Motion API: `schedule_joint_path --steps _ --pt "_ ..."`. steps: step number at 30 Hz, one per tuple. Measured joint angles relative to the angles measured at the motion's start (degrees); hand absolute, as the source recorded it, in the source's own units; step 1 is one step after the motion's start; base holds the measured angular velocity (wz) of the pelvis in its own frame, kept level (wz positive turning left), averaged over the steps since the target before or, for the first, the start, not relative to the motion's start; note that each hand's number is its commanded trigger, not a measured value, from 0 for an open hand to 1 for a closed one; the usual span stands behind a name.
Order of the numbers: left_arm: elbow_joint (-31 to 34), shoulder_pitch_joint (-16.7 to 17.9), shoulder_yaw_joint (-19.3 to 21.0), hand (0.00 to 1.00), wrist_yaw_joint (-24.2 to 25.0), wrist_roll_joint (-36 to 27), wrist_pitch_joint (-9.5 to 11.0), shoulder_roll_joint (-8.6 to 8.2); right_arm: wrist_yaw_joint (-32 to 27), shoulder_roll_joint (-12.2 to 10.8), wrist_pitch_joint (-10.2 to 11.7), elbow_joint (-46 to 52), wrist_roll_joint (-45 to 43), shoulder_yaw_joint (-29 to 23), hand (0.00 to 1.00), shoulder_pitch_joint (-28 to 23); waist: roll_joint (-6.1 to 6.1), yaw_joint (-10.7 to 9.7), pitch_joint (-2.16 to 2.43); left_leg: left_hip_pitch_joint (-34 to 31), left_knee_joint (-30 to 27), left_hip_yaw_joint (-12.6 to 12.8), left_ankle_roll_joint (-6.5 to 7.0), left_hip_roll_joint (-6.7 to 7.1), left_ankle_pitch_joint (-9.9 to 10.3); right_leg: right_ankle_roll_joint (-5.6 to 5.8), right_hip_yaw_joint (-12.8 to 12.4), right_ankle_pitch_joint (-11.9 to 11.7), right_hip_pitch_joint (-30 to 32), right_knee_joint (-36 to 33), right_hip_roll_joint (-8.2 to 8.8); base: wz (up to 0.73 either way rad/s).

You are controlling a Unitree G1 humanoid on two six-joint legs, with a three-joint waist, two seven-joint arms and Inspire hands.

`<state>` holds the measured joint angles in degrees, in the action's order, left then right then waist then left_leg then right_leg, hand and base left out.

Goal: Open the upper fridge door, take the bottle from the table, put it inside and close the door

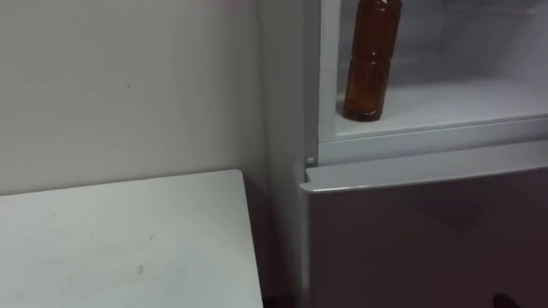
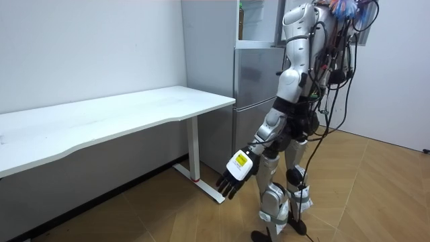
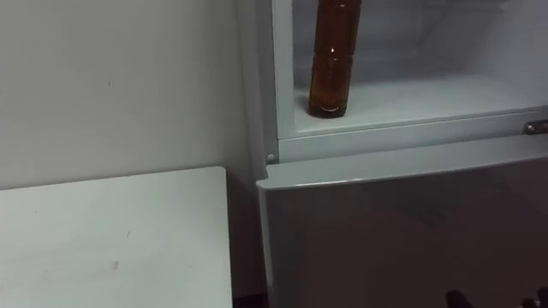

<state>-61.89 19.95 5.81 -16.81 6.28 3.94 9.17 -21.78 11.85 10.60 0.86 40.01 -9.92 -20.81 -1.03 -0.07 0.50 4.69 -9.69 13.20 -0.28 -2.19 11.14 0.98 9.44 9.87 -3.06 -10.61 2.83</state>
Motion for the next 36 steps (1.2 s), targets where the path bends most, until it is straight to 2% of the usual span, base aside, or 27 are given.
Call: schedule_joint_path --steps 4,8,14,24,27,30,33,35,36 --pt "0.39 -0.96 -0.44 0.0 -0.46 -1.75 0.33 -0.04 -1.18 -0.75 1.17 -12.67 -0.16 1.1 0.0 -0.22 0.23 -0.42 -0.01 0.06 0.05 -0.13 -0.03 -0.03 0.01 -0.01 -0.06 0.01 -0.06 -0.05 -0.04 0.0" --pt "0.58 -1.22 -0.35 0.0 -0.54 -2.23 1.39 -0.28 -3.17 -1.38 1.08 -22.17 -0.01 1.8 0.0 -0.59 0.23 -1.34 -0.04 0.17 0.16 0.06 -0.03 0.01 0.01 -0.02 -0.16 0.04 0.03 -0.07 -0.02 0.0" --pt "0.37 -1.1 -0.11 0.0 -0.48 -2.37 1.44 -0.28 -5.53 -1.37 0.73 -32.76 0.2 0.85 0.0 -0.49 1.0 -1.96 -0.26 0.38 0.29 0.13 -0.05 0.01 0.04 0.01 -0.12 0.16 -0.02 -0.08 0.0 0.0" --pt "0.27 -0.39 0.77 0.0 -0.31 -3.49 1.16 -0.12 -11.29 -1.31 0.52 -39.77 0.51 -3.87 0.0 1.34 1.22 -3.68 -0.29 0.52 0.29 0.23 -0.1 -0.03 0.12 -0.05 -0.03 0.3 -0.05 -0.19 0.03 0.0" --pt "0.55 -0.22 0.87 0.0 0.2 -3.59 0.75 -0.13 -13.08 -1.31 0.53 -40.27 3.62 -5.79 0.0 1.74 1.33 -4.13 -0.22 0.48 0.32 0.23 -0.11 -0.02 0.12 -0.03 -0.07 0.34 -0.05 -0.18 -0.01 0.0" --pt "0.59 -0.08 1.11 0.0 0.68 -4.64 0.66 -0.11 -15.47 -0.91 0.53 -40.43 8.22 -10.22 0.0 2.97 1.52 -4.69 -0.16 0.7 0.44 0.2 -0.11 0.06 0.11 -0.02 -0.19 0.42 -0.12 -0.34 0.01 0.0" --pt "1.41 0.2 2.94 0.0 1.09 -5.67 0.45 0.09 -18.39 -0.3 0.53 -39.97 9.26 -12.78 0.0 3.97 2.46 -4.82 -0.2 0.94 0.53 0.22 -0.17 0.12 0.14 -0.06 -0.24 1.25 0.11 -1.42 0.14 0.0" --pt "4.54 1.43 3.11 0.0 1.34 -6.55 0.16 0.52 -20.05 0.3 0.5 -37.76 9.83 -13.2 0.0 4.01 3.11 -5.07 -0.31 0.87 0.55 0.22 -0.27 -0.02 0.19 -0.11 -0.13 1.34 0.12 -1.35 0.06 0.0" --pt "5.14 1.63 3.25 0.0 1.41 -6.84 0.16 0.53 -20.4 0.36 0.49 -36.87 9.8 -13.88 0.0 4.07 3.36 -5.14 -0.22 0.86 0.6 0.21 -0.27 -0.02 0.19 -0.11 -0.15 1.34 0.12 -1.3 0.04 0.0"
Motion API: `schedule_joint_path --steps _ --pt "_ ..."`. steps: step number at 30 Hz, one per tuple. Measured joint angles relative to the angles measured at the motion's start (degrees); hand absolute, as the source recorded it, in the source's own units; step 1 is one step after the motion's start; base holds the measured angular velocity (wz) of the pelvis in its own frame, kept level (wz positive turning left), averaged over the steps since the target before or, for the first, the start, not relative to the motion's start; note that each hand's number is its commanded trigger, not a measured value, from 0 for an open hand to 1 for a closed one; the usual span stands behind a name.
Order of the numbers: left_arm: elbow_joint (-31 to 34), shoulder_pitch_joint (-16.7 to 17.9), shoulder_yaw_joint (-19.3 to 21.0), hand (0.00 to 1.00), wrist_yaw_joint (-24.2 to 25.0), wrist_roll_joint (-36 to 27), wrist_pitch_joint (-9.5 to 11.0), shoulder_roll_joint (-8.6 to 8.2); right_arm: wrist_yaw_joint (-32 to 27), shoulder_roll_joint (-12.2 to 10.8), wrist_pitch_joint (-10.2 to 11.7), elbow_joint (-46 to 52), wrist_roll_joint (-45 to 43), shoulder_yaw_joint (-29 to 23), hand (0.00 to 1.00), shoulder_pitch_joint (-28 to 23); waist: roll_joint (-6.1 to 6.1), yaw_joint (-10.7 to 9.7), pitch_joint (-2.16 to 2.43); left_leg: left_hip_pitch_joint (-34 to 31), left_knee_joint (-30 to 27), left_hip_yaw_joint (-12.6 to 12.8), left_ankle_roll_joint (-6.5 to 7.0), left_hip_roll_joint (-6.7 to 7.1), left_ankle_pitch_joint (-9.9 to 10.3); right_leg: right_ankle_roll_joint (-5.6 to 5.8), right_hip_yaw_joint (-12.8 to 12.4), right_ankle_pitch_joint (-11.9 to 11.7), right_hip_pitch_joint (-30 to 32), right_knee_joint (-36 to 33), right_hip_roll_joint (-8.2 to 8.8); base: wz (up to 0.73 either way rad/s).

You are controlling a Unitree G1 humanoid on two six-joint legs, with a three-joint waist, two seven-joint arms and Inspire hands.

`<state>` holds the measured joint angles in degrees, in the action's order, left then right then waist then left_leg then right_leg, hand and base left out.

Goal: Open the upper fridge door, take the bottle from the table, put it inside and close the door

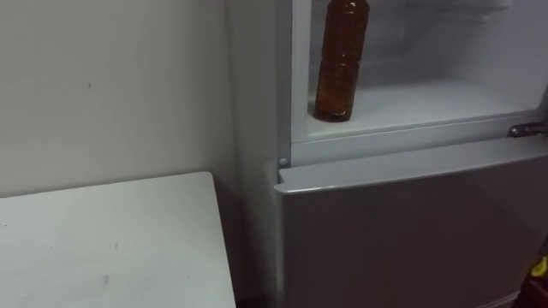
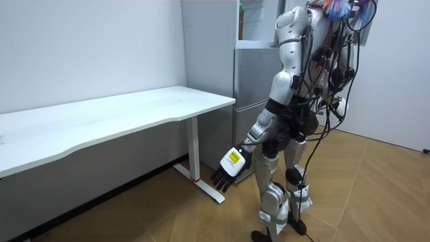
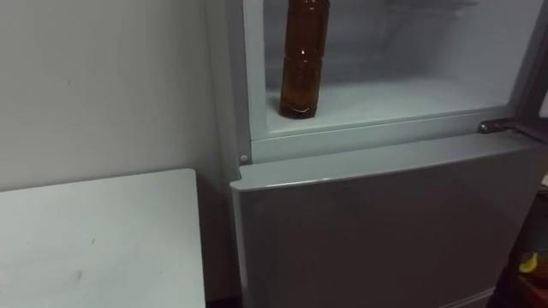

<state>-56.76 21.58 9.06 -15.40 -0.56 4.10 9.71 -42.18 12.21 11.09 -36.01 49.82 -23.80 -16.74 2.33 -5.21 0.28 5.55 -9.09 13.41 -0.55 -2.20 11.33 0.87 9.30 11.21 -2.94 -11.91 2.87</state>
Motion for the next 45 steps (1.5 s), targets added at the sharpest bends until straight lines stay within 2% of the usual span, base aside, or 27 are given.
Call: schedule_joint_path --steps 5,8,15,23,25,29,33,38,45 --pt "1.16 0.74 2.08 0.0 0.19 0.08 0.1 0.48 -5.39 2.48 0.53 5.49 0.93 -5.18 0.0 1.39 0.53 -0.59 -0.16 0.02 0.43 -0.1 -0.02 0.13 0.0 0.05 0.11 0.04 0.06 0.27 -0.02 0.0" --pt "1.69 1.37 2.24 0.0 0.2 0.13 0.25 1.05 -8.67 4.65 1.08 7.93 1.93 -7.38 0.0 1.86 1.18 -0.88 0.02 -0.62 0.45 -0.06 -0.1 0.19 0.06 0.14 0.1 0.16 0.6 0.22 0.0 0.0" --pt "1.87 1.43 5.75 0.0 0.57 0.13 0.5 1.08 -11.69 9.12 2.66 8.32 1.79 -13.87 0.0 4.24 2.04 -0.84 0.01 -1.04 0.39 -0.08 -0.1 0.21 0.06 0.15 0.12 0.17 0.99 0.19 0.0 0.0" --pt "1.77 1.46 5.97 0.0 1.42 0.13 0.66 1.38 -15.52 17.47 2.84 9.77 1.9 -16.26 0.0 6.84 3.39 -0.98 -0.06 -0.85 0.39 -0.15 -0.09 0.25 0.05 0.16 -0.06 0.46 0.95 0.14 0.0 0.0" --pt "1.77 1.62 6.0 0.0 1.42 0.11 0.65 1.53 -16.29 18.79 3.29 10.28 1.88 -16.72 0.0 7.5 3.86 -1.03 -0.01 -0.92 0.39 -0.27 -0.09 0.24 0.06 0.16 0.03 0.45 0.96 0.15 -0.01 0.0" --pt "1.49 1.72 5.98 0.0 1.41 0.11 0.7 1.84 -18.09 20.8 3.45 12.43 -0.82 -18.6 0.0 11.39 4.04 -1.89 -0.02 -1.14 0.38 -0.47 -0.09 0.24 0.06 0.15 0.41 0.45 1.01 0.28 0.01 0.04" --pt "1.49 2.21 5.94 0.0 1.28 0.1 0.7 2.01 -19.96 21.44 3.69 15.28 -1.12 -18.71 0.0 11.43 3.98 -2.29 -0.02 -1.39 0.4 -0.51 -0.11 0.23 0.06 0.15 0.67 0.47 1.36 0.09 0.03 0.0" --pt "1.11 2.43 6.46 0.0 0.86 0.15 0.67 1.99 -22.91 21.43 1.83 18.26 -1.12 -18.7 0.0 11.42 3.93 -2.25 -0.02 -1.18 0.37 -0.04 -0.14 0.26 0.02 0.09 0.13 0.64 1.76 -0.9 0.07 -0.05" --pt "0.15 2.43 6.58 0.0 0.89 0.11 0.66 1.97 -23.52 21.43 0.66 19.28 -1.12 -18.64 0.0 11.43 3.95 -2.04 -0.03 -0.75 0.31 -0.12 -0.19 0.3 -0.01 0.09 -0.02 1.13 1.52 -1.08 0.12 0.01"
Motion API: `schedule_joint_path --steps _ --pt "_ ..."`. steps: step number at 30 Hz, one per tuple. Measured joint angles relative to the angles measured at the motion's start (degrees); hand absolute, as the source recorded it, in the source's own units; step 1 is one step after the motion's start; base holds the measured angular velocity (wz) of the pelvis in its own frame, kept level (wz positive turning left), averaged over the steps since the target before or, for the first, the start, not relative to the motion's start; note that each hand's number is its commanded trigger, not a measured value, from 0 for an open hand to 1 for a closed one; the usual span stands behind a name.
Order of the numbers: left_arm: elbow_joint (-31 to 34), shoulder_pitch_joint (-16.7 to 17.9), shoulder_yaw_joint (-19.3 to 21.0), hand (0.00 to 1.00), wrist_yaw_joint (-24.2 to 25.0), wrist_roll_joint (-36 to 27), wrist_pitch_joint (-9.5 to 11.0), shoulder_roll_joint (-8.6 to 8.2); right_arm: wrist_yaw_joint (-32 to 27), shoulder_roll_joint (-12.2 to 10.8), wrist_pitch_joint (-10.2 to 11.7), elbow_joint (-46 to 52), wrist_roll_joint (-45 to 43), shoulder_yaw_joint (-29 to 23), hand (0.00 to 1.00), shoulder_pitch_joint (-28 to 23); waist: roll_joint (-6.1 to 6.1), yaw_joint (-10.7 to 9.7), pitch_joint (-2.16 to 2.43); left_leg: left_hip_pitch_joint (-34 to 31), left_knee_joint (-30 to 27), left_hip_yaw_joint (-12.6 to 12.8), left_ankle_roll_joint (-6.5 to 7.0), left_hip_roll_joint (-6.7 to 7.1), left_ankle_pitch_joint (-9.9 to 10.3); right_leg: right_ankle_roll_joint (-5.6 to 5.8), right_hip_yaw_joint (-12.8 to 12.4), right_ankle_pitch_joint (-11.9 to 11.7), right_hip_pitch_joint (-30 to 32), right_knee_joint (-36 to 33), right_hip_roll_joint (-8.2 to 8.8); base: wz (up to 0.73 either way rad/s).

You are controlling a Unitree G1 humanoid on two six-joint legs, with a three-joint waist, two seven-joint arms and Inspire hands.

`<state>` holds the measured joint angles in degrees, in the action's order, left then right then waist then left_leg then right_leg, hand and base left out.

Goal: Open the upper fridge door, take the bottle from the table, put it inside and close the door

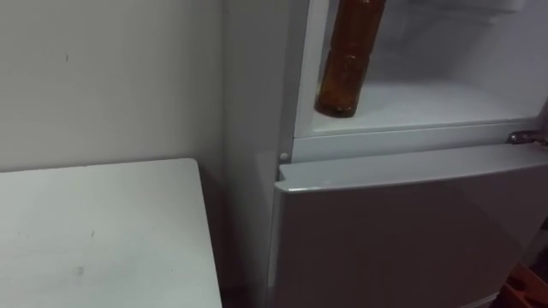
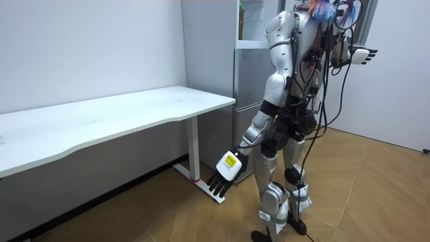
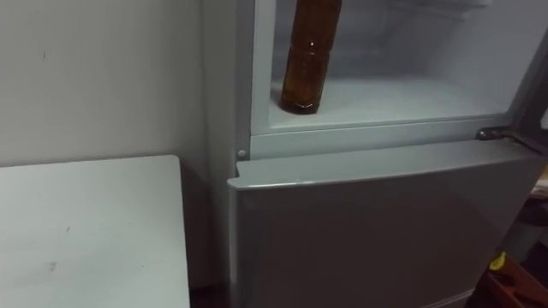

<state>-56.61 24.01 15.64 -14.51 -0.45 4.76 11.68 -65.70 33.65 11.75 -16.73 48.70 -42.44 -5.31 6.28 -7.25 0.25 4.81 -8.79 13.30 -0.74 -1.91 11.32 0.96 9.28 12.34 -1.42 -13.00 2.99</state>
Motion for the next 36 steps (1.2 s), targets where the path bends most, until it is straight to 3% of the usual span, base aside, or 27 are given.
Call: schedule_joint_path --steps 12,21,23,28,36 --pt "-2.0 0.1 0.02 0.0 0.18 0.15 -0.56 -0.01 -4.15 -0.1 -0.69 2.51 -1.38 0.18 0.0 -0.14 -0.05 -0.13 -0.07 -0.18 -0.14 -0.34 -0.01 0.41 -0.01 0.15 0.21 1.19 0.7 -1.86 0.61 0.01" --pt "-3.35 -0.94 -0.13 0.0 1.77 0.06 0.05 0.27 -5.44 -1.76 -0.65 9.94 -1.65 3.61 0.0 -2.66 -0.69 0.12 -0.49 -0.16 -0.74 0.34 0.02 0.45 0.02 0.06 -0.48 1.31 1.45 -3.1 0.8 -0.05" --pt "-3.75 -1.36 -0.12 0.0 1.77 0.05 0.47 0.26 -5.43 -2.48 -0.35 10.96 -2.59 4.06 0.0 -2.81 -0.87 0.45 -0.62 -0.06 -0.65 0.35 0.07 0.45 0.05 0.07 -0.49 1.31 1.45 -3.13 0.78 0.0" --pt "-5.12 -2.25 -0.2 0.0 1.79 1.36 0.57 0.03 -5.31 -7.2 0.93 17.88 -5.88 4.39 0.0 -5.48 -1.3 1.63 -0.64 -0.02 -0.73 0.33 0.12 0.43 0.09 -0.03 -0.45 1.13 1.47 -3.35 0.78 0.0" --pt "-5.33 -2.36 -2.57 0.0 1.62 3.57 0.44 -0.2 -4.68 -9.2 1.51 24.41 -6.51 6.5 0.0 -6.6 -2.95 1.68 -0.56 0.18 -0.72 0.61 0.18 0.43 0.09 0.03 -1.0 0.59 1.37 -2.98 0.68 -0.03"
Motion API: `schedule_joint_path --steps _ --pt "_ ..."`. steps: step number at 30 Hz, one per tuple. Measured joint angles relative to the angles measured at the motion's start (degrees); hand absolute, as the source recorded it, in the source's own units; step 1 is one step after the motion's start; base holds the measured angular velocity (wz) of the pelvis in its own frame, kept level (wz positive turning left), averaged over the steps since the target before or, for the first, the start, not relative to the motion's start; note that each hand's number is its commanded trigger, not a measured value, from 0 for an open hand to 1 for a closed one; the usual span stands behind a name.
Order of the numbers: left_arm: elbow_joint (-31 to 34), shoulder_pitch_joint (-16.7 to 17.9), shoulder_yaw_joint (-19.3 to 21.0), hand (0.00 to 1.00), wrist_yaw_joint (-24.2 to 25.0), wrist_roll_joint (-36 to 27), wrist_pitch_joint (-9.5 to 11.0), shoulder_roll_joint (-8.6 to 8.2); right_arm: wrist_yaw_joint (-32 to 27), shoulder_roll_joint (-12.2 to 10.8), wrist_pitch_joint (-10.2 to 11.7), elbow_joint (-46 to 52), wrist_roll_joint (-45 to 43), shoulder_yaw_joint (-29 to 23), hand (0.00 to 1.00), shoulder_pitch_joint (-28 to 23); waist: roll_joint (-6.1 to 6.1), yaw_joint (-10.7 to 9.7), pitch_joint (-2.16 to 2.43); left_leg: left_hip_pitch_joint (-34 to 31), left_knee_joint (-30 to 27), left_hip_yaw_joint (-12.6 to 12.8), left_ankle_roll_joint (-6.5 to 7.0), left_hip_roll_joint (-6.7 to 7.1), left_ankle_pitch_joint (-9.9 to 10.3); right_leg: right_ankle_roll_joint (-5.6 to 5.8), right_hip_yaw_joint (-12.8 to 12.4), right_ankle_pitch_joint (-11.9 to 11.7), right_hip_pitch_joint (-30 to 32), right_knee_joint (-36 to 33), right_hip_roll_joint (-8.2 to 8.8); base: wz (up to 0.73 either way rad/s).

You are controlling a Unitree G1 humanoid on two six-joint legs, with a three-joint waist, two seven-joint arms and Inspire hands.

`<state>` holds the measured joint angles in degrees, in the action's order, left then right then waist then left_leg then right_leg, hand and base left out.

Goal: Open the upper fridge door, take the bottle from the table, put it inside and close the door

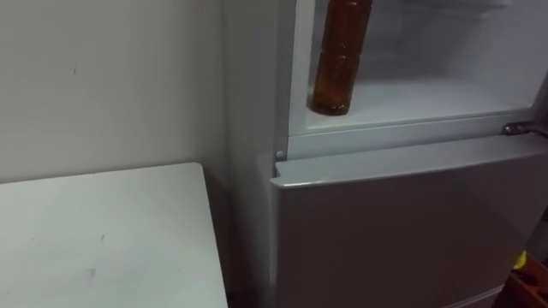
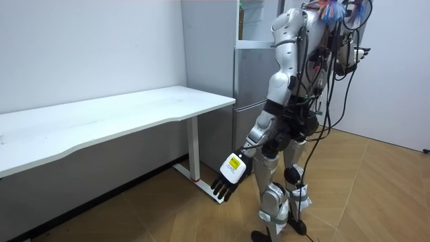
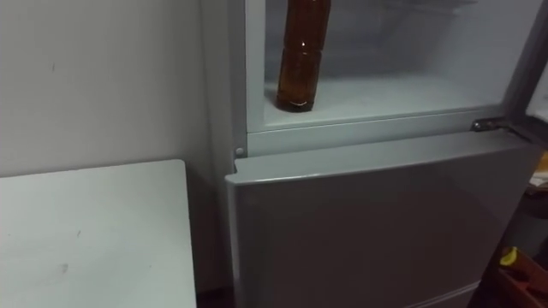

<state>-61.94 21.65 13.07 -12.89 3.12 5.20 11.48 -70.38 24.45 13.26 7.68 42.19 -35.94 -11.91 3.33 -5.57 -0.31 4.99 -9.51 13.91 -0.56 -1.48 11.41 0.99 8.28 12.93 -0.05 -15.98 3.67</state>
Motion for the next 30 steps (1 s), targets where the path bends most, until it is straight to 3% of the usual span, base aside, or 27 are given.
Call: schedule_joint_path --steps 6,10,15,16,21,30 --pt "-0.03 -0.33 -1.43 0.0 -0.25 0.22 0.15 0.0 0.27 -0.5 3.19 0.42 -0.01 3.62 0.0 0.0 -0.13 0.98 0.01 0.62 0.13 0.42 -0.02 -0.12 0.01 -0.06 -0.51 -0.04 -0.34 0.01 -0.21 -0.05" --pt "0.0 -0.8 -2.65 0.0 -0.46 0.33 0.18 -0.02 2.13 -2.31 4.94 1.59 0.01 4.71 0.0 0.01 -0.34 1.7 0.03 0.55 0.11 0.35 -0.01 -0.2 0.03 -0.12 -0.51 -0.14 -0.34 0.18 -0.28 0.0" --pt "-0.02 -0.91 -2.69 0.0 -0.53 1.45 0.48 -0.16 4.97 -4.23 6.88 4.83 -0.03 5.8 0.0 -0.73 -1.6 2.47 0.13 0.47 0.13 0.36 -0.01 -0.24 0.03 -0.19 -0.55 -0.23 -0.23 0.29 -0.35 0.0" --pt "-0.03 -0.88 -2.69 0.0 -0.62 1.46 0.49 -0.24 5.67 -4.32 7.14 5.05 -0.03 6.03 0.0 -0.8 -1.96 2.6 0.33 0.35 0.13 0.36 -0.01 -0.24 0.03 -0.19 -0.54 -0.24 -0.11 0.29 -0.35 0.0" --pt "-0.2 -0.85 -2.81 0.0 -0.73 1.4 0.49 -0.73 8.56 -4.44 7.37 6.07 -0.03 8.43 0.0 -0.8 -2.7 3.08 0.51 0.3 0.1 0.34 -0.02 -0.28 0.02 -0.2 -0.44 -0.24 -0.15 0.29 -0.35 0.0" --pt "-0.31 -1.46 -7.64 0.0 -1.49 0.85 0.49 -1.15 16.06 -4.71 7.35 8.5 -0.31 18.88 0.0 -2.23 -3.39 4.51 0.48 0.74 0.12 0.35 -0.02 -0.3 0.02 -0.21 -0.37 -0.25 -0.94 0.59 -0.35 0.01"
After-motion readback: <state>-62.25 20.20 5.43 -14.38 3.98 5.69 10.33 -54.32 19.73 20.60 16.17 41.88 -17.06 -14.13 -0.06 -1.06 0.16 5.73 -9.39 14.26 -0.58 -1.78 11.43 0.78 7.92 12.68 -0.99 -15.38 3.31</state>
